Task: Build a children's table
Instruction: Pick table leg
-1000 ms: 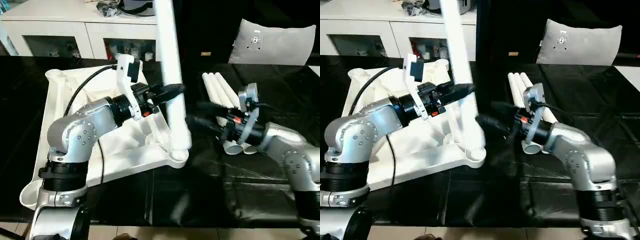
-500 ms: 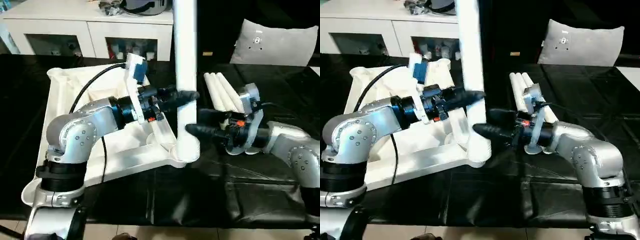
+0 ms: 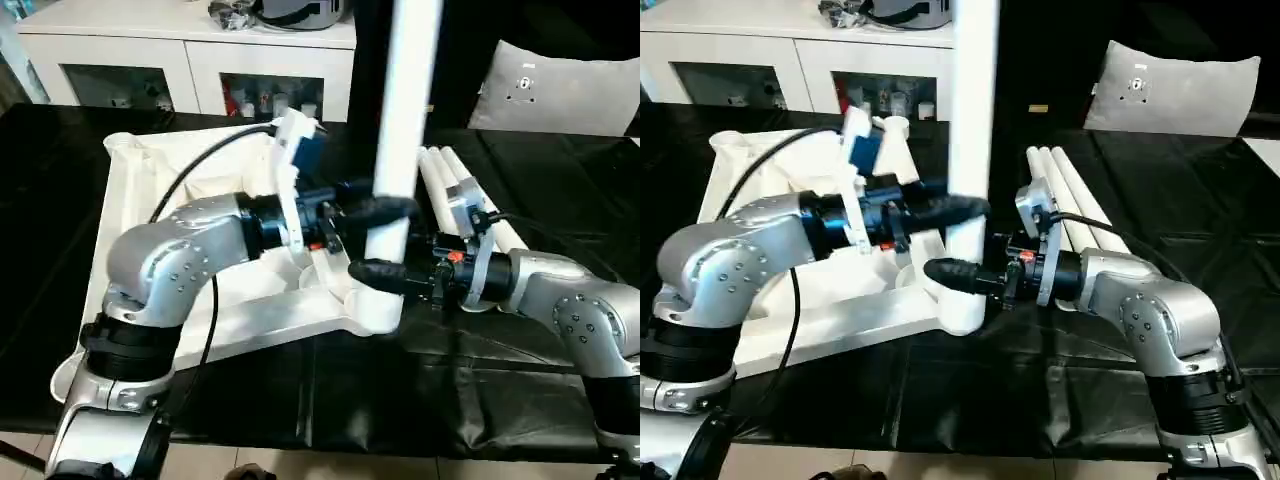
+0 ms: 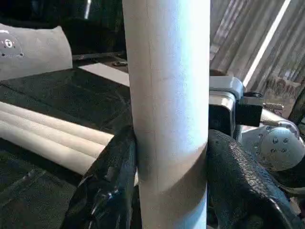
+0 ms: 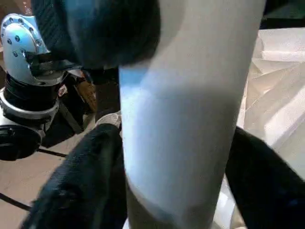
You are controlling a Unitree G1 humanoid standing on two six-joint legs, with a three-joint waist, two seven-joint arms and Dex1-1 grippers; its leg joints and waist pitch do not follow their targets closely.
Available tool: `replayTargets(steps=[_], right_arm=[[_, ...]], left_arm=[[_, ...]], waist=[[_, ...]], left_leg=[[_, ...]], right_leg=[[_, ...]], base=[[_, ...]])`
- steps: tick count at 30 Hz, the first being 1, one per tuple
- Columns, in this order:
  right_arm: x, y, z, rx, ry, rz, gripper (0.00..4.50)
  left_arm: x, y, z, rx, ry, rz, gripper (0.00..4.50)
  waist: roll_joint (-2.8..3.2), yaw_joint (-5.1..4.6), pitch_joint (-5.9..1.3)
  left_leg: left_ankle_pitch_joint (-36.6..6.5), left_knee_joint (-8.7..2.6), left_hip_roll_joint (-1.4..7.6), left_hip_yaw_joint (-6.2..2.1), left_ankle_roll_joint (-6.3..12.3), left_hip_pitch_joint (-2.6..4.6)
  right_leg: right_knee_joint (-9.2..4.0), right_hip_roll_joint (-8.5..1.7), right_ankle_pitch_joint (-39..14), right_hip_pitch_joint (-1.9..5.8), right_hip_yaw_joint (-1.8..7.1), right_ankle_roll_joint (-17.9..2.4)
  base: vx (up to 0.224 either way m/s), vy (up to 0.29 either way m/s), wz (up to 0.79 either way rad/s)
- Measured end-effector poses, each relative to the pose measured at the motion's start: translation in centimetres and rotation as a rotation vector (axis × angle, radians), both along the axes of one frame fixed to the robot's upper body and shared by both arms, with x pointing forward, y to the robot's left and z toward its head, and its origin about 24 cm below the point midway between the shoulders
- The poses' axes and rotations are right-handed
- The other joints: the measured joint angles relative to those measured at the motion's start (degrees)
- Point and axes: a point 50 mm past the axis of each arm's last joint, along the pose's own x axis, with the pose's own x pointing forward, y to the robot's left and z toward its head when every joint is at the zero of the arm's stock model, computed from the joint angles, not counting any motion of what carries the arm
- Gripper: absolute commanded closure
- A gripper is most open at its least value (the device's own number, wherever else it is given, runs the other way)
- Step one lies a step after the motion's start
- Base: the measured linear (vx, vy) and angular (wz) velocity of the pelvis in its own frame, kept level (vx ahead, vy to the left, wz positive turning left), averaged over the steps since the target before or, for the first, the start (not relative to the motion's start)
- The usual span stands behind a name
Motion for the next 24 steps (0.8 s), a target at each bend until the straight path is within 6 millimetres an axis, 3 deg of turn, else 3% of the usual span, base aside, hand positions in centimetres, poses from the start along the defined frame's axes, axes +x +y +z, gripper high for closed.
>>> replayTargets(steps=[14,24], right_arm=[[-0.31,0.03,-0.57,-0.052,0.035,0.037,2.49],[-0.42,0.09,-0.76,-0.058,0.040,0.045,2.59]], left_arm=[[-0.18,-0.26,-0.10,0.022,-0.025,-0.031,2.65],[-0.24,-0.29,-0.21,0.036,-0.030,-0.041,2.65]], waist=[[0.00,0.01,0.00],[0.00,0.02,0.00]], left_leg=[[0.0,0.00,0.00,0.02,0.01,0.00],[0.0,0.00,0.00,0.03,0.01,0.00]], right_leg=[[0.02,-0.01,0.0,0.00,0.00,0.0],[0.04,-0.02,0.0,0.00,-0.01,0.0]], base=[[0.000,0.000,0.00],[0.000,0.000,0.00]])
